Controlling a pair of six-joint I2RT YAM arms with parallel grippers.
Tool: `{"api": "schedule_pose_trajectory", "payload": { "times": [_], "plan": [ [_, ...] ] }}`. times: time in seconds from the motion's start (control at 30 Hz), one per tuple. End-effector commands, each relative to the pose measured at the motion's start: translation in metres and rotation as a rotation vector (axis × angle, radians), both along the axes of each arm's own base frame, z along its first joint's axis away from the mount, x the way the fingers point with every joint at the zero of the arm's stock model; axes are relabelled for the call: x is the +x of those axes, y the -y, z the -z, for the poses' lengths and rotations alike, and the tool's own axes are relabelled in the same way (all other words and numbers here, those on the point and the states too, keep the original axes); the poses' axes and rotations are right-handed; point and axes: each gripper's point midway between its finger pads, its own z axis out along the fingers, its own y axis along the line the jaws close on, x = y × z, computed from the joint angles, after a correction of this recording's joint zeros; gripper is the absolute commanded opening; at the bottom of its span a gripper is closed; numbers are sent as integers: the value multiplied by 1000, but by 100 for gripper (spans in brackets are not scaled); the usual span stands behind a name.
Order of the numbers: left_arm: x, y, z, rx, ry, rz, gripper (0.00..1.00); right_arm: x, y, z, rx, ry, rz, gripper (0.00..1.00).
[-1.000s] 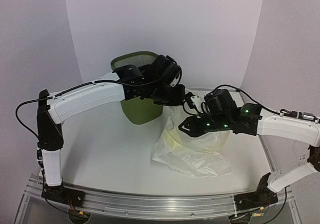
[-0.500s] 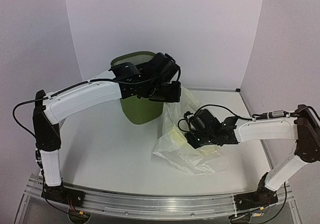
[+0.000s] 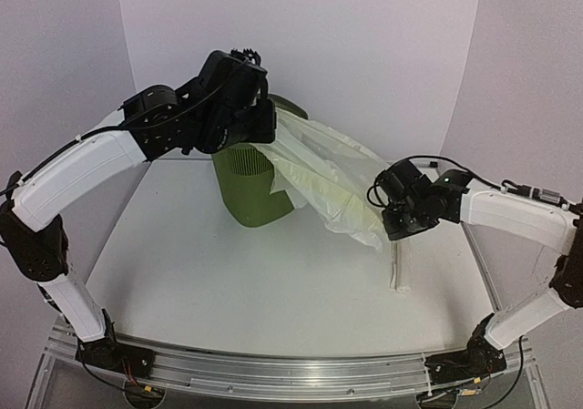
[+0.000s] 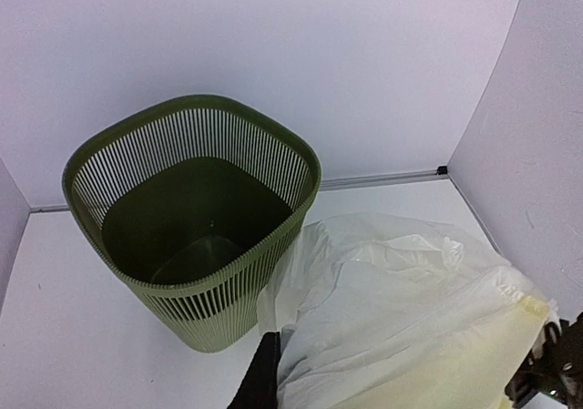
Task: Put the trash bags into the trash bin
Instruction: Unfold the trash bag at the center of the board.
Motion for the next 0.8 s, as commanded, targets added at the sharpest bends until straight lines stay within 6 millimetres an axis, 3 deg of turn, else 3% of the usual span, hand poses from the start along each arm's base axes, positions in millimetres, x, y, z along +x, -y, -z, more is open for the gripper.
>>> {"api": "schedule_pose_trajectory", "payload": {
  "times": [0.0,0.1,0.37,0.53,0.63,0.77],
  "plan": [
    [-3,-5,-7,-9,34,36,0,-12,3,-47,57,19,-45,35],
    [-6,13,12,-11,-10,109,0,-17,-21,-64,165,6,-149,36],
    [-12,78,69,-47,-192,279,0,-40,-90,-72,429,-49,-495,48],
    [-14,106,70,-112,-249,337,0,-48,-137,-76,612,-12,-663,48],
    [-13,112,66,-139,-260,337,0,-44,-155,-60,643,-18,-677,48],
    [-11,112,59,-172,-260,316,0,-48,-175,-20,572,-63,-663,46]
  ]
}}
